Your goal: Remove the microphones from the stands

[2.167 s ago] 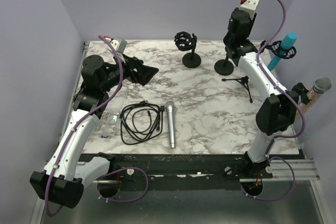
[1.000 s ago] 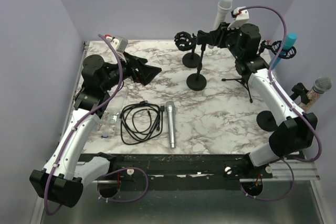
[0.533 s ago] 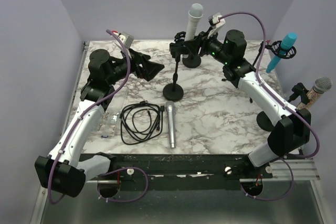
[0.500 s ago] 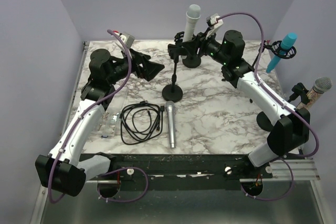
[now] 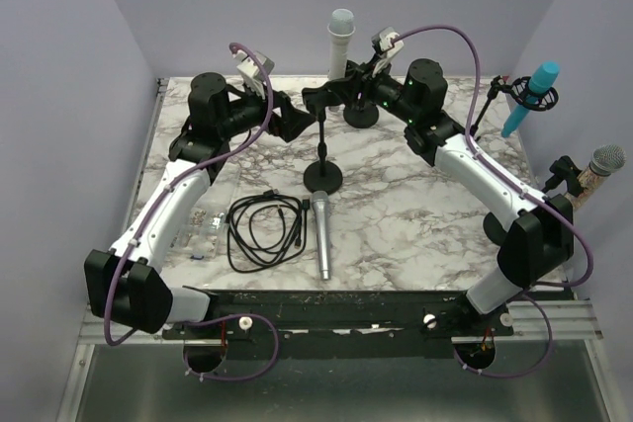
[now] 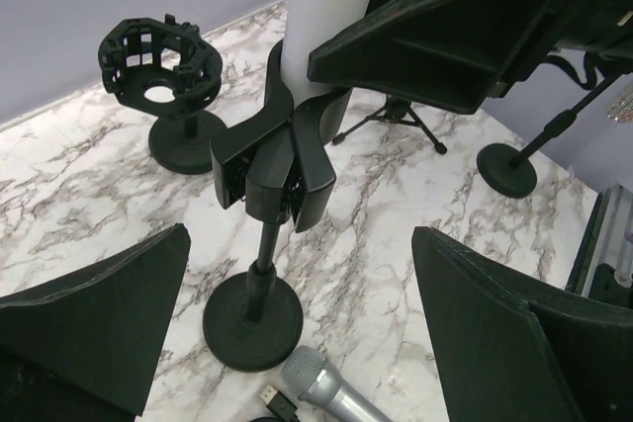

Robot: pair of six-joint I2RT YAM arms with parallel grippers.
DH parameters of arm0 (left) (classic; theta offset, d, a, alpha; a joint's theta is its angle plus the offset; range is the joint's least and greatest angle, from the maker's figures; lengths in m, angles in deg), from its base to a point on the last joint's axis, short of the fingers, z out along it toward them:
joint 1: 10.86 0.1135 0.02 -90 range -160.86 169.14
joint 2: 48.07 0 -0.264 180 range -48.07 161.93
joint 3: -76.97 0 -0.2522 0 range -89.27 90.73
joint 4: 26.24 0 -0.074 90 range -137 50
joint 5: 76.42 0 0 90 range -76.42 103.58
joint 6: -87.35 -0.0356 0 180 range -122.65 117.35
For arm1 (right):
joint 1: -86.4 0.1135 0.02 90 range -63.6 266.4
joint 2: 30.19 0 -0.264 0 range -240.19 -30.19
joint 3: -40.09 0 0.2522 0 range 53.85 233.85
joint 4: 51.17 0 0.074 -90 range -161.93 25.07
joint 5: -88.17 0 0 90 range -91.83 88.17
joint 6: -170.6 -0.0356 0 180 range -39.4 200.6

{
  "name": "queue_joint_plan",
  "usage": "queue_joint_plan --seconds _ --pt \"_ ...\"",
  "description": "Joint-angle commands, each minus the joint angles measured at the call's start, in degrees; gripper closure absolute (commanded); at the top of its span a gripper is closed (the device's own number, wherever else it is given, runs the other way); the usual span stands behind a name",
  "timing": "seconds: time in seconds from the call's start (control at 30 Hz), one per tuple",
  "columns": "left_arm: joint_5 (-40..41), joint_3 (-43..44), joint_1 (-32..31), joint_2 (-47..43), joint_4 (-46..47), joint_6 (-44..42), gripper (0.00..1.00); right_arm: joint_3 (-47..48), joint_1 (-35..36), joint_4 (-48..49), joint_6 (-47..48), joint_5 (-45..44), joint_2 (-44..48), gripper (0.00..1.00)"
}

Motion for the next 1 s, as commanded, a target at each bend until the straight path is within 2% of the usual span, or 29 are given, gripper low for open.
queue_joint_plan --seconds 0.0,0.3,0.33,0.5,0.6,0.67,0.8,0.97 --pt "-1.2 4.0 -0.6 3.0 -0.5 -3.3 0.02 3.5 0.5 3.1 0.4 -0.7 -0.6 0.99" --pt "-1.0 7.4 -1.6 7.0 -1.6 -4.3 0.06 3.2 0.9 2.5 0.2 -3.3 -0.1 0.99" --pt "-1.0 7.8 -1.6 7.3 -1.9 -4.2 0.07 3.6 1.1 1.9 -0.1 -5.0 -0.1 0.94" --pt "-1.6 5.7 -1.6 6.5 0.3 -2.4 0.06 3.9 1.2 0.7 -1.9 -10.0 0.9 0.5" --pt "-2.2 5.6 -1.6 5.9 0.3 -2.1 0.06 4.9 1.2 -0.4 -2.2 -11.9 0.7 0.36" --pt "-2.1 5.3 -1.6 5.3 0.1 -2.5 0.05 5.6 1.2 -0.9 -2.1 -12.1 0.3 0.3" --pt "-1.9 5.1 -1.6 5.1 -0.1 -2.8 0.05 7.0 1.3 -1.9 -2.3 -12.7 -0.3 0.28" --pt "-1.6 5.2 -1.6 5.6 -0.2 -2.8 0.05 5.9 1.6 -1.3 -2.6 -12.8 0.6 0.37"
